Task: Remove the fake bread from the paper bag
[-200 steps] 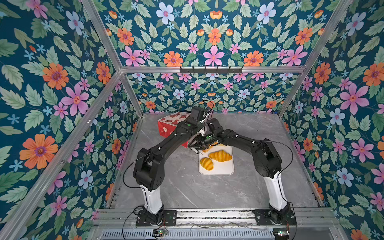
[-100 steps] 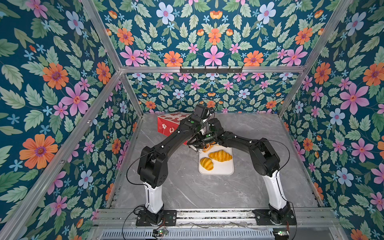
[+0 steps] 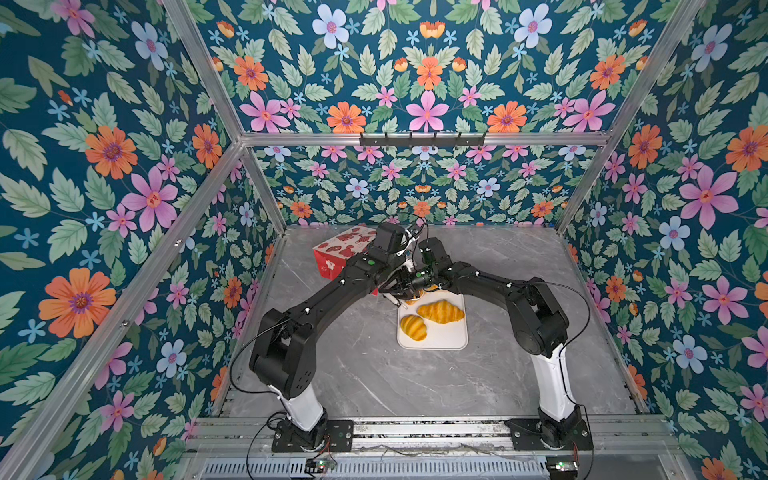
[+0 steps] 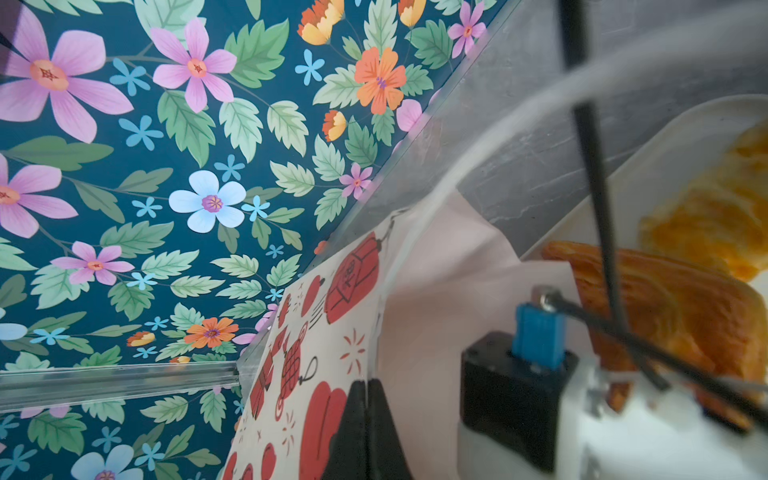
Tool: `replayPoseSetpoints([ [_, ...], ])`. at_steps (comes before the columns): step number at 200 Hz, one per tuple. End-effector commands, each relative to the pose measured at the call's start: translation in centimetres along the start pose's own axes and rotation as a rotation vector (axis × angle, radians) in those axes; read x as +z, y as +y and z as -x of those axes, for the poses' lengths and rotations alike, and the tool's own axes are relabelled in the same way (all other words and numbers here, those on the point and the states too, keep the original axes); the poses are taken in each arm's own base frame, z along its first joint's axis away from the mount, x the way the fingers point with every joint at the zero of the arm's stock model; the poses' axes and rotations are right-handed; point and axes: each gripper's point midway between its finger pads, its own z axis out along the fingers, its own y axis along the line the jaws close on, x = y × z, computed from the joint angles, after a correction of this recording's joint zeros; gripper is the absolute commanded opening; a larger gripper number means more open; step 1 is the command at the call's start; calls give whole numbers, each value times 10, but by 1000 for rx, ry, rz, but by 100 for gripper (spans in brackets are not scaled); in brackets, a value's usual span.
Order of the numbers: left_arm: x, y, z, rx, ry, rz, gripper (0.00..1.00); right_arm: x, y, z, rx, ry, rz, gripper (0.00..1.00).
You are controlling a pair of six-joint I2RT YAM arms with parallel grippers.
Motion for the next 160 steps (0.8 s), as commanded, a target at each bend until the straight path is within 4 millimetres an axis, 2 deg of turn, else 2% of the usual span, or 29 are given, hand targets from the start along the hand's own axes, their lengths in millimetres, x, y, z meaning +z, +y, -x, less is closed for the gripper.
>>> replayPoseSetpoints([
  [1,-7,-1,8,-32,-116,14,0,-3,-21,-9,-39,-13,-104,36],
  [40,-15,-14,-26,-51,-118,16,0,-4,-43,-21,-20,-23,-159,36],
  [67,-24,-16,-40,-101,-165,-4,0,-10,-44,-23,-46,-44,-200,36],
  [108,-39,-6,-54,-187,-257,-24,0,-19,-34,-21,-85,-74,-240,36],
  [160,-50,-3,-56,-216,-327,-83,0,-23,-32,-22,-140,-121,-342,35],
])
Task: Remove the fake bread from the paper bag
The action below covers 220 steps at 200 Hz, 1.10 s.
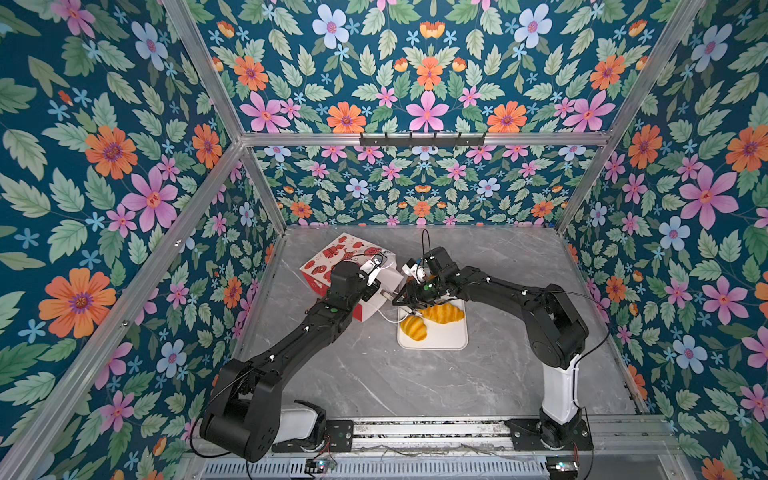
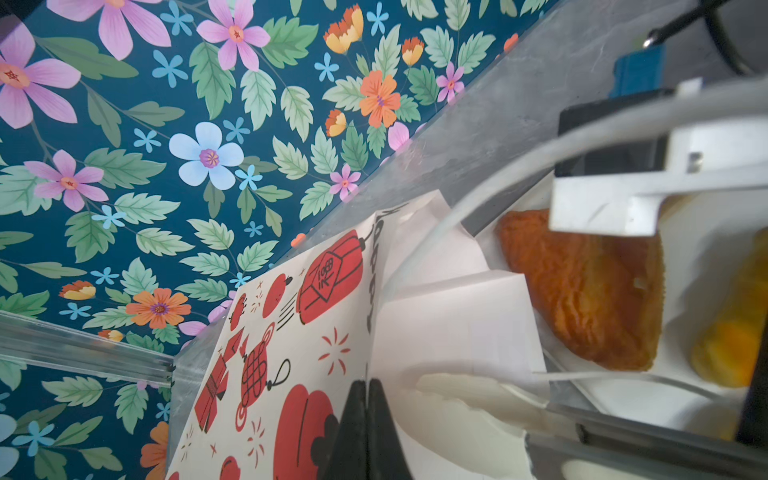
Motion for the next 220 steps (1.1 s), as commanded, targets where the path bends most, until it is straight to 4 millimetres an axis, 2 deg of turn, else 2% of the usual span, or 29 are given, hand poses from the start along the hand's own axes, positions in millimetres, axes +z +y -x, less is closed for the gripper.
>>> replayPoseSetpoints([
  [1,-2,-3,16,-18,-83,-48,0,-3,1,3,-56,-40,-50,35],
  [44,1,-9,14,-22,-78,-92,0,-3,0,6,-106,-82,-140,35],
  [75,2,-13,15,-28,-81,-116,0,-2,-7,15,-106,-111,-181,36],
  [146,5,-17,10,-25,-71,-125,0,16,-4,31,-17,-101,-112,40],
  [220,9,-15,4,-2,-71,-92,0,25,-1,47,51,-117,-71,42],
])
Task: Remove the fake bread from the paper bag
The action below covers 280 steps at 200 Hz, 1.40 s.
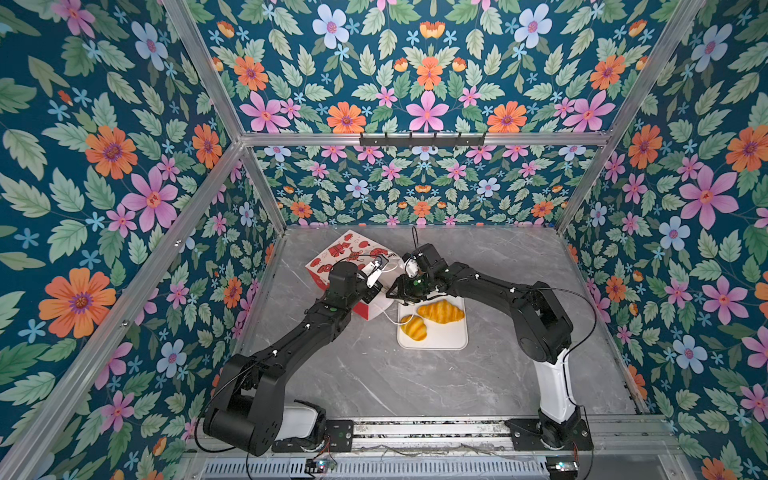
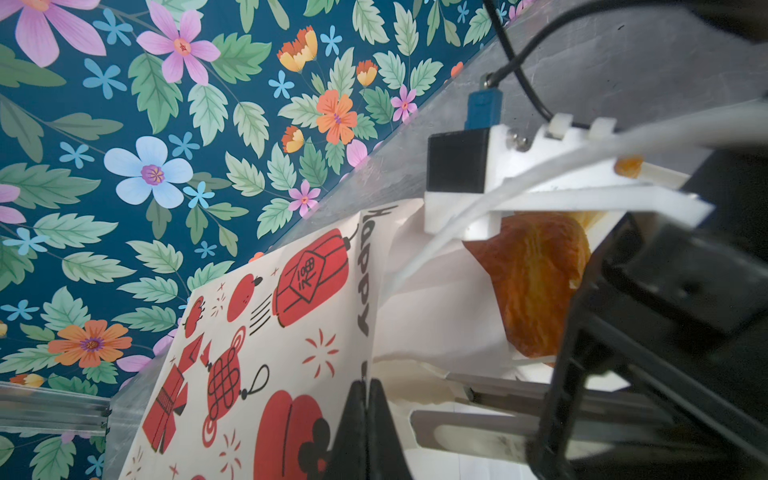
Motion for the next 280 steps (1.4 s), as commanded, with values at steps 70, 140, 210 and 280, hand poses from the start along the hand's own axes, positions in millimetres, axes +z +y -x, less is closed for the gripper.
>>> replayPoseSetpoints([
  [70,-2,14,6,12,-36,78,0,2,18,13,34,-37,76,42],
  [140,-5,17,5,12,-38,91,0,6,21,22,37,-56,87,43],
  [210,-5,15,5,9,-41,82,0,10,27,28,47,-60,119,42],
  [280,-5,18,3,9,-31,103,0,9,28,19,67,-74,161,41],
])
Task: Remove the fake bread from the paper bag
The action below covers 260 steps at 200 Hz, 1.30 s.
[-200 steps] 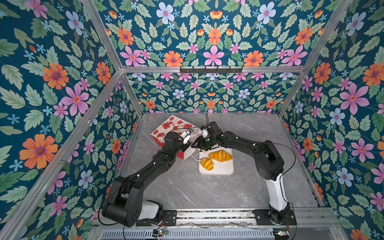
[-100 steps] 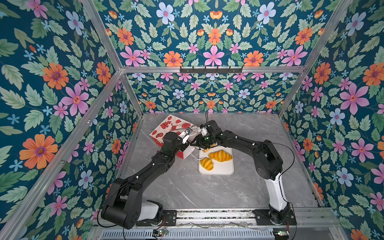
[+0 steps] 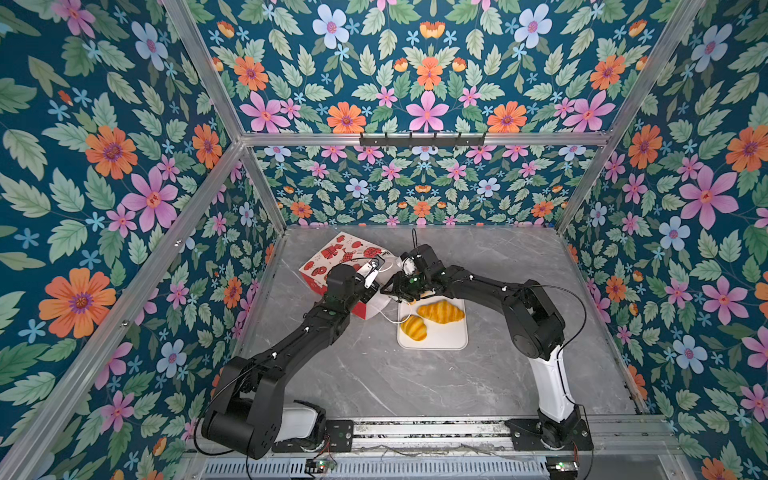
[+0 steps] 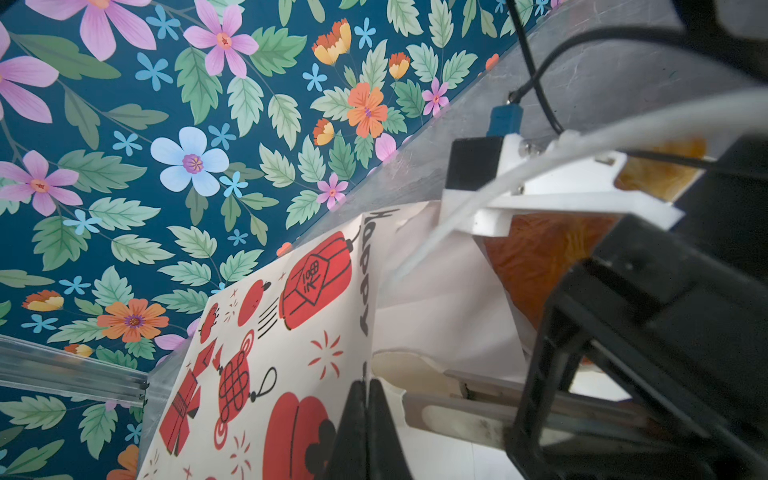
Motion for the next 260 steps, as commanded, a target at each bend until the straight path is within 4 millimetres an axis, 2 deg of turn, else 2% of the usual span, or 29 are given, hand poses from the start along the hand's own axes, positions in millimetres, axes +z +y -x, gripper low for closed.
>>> replayPoseSetpoints([
  [1,1,5,8,4,-34,18,0,-3,21,5,-27,-29,70,41],
  [39,1,5,10,0,-40,16,0,3,28,4,-32,-24,85,41],
  [86,0,6,12,-1,-42,18,0,-4,27,7,-46,-45,59,40],
  [260,5,1,14,-10,-48,-15,0,16,30,17,-37,-18,84,40],
])
